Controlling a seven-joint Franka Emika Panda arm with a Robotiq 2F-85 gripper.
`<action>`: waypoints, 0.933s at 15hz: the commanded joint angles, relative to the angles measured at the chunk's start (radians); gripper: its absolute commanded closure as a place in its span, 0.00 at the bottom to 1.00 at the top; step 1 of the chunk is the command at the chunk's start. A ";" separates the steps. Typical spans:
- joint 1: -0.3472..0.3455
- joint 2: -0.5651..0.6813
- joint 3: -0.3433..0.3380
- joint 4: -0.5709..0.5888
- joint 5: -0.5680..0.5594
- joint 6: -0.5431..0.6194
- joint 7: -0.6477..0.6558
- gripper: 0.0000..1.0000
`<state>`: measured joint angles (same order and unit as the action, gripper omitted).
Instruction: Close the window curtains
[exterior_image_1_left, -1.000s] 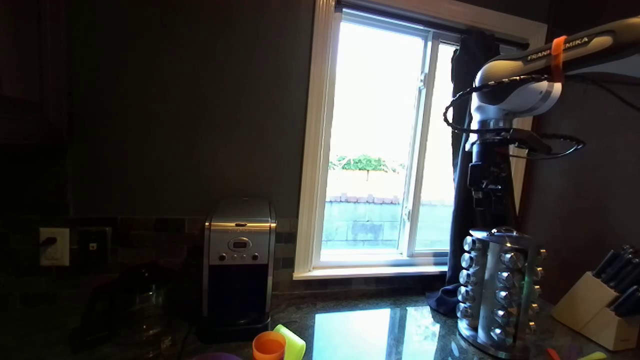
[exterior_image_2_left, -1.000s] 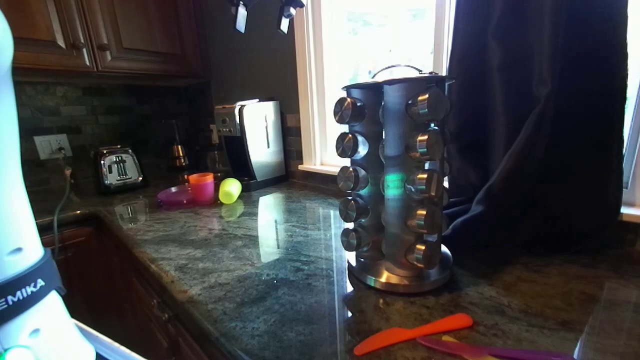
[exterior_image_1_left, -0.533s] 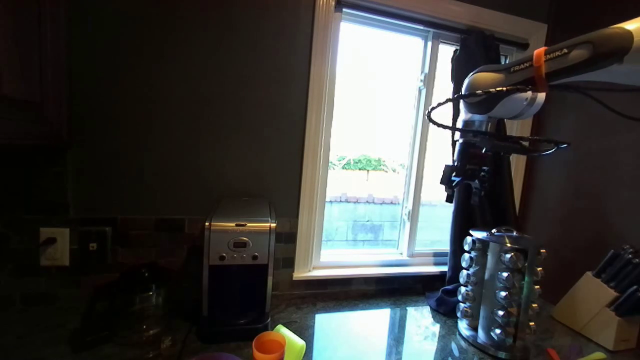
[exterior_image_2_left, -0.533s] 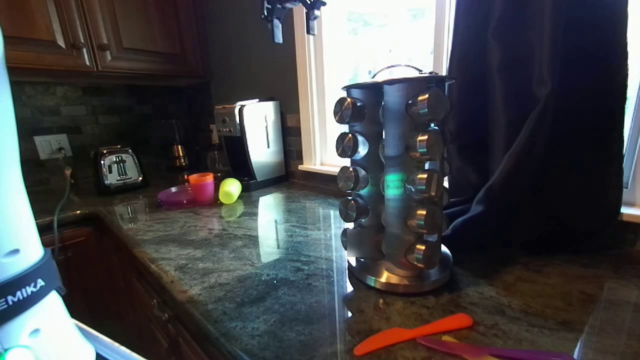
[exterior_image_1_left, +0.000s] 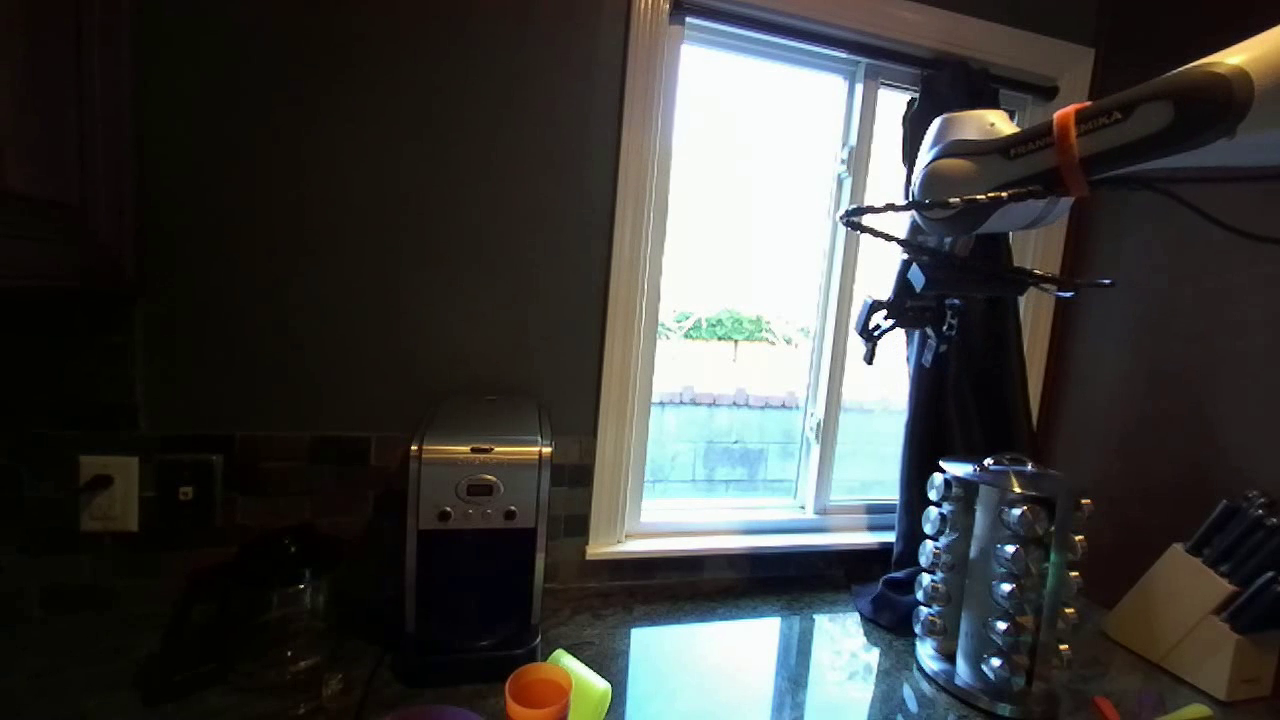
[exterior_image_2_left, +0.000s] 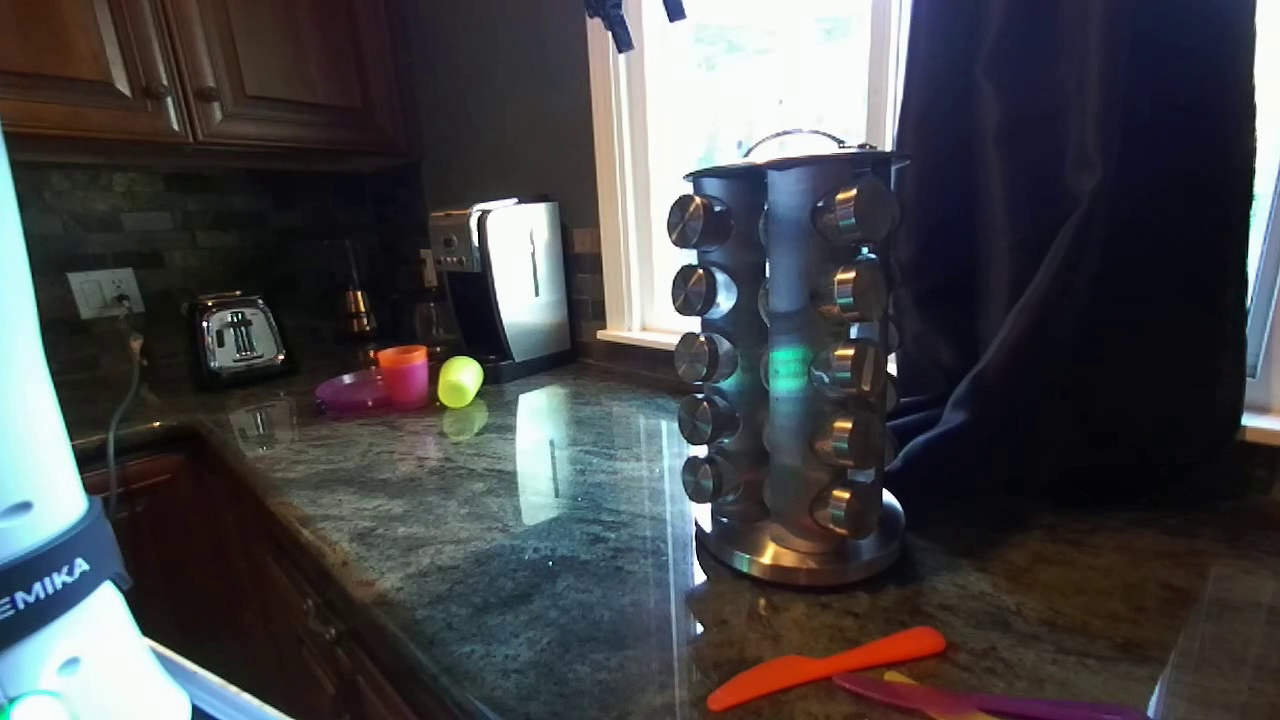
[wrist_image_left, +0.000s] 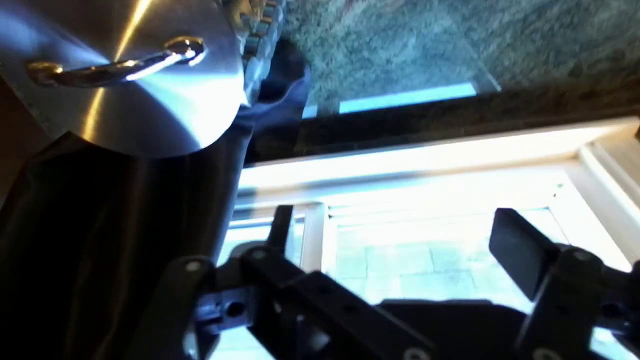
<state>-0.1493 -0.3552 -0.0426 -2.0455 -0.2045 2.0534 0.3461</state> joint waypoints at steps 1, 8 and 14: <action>-0.043 0.041 0.058 0.044 -0.096 0.115 0.191 0.00; -0.102 0.185 0.134 0.254 -0.435 0.216 0.597 0.00; -0.042 0.350 0.098 0.527 -0.791 0.126 0.921 0.00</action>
<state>-0.2284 -0.1016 0.0757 -1.6699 -0.8585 2.2560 1.1329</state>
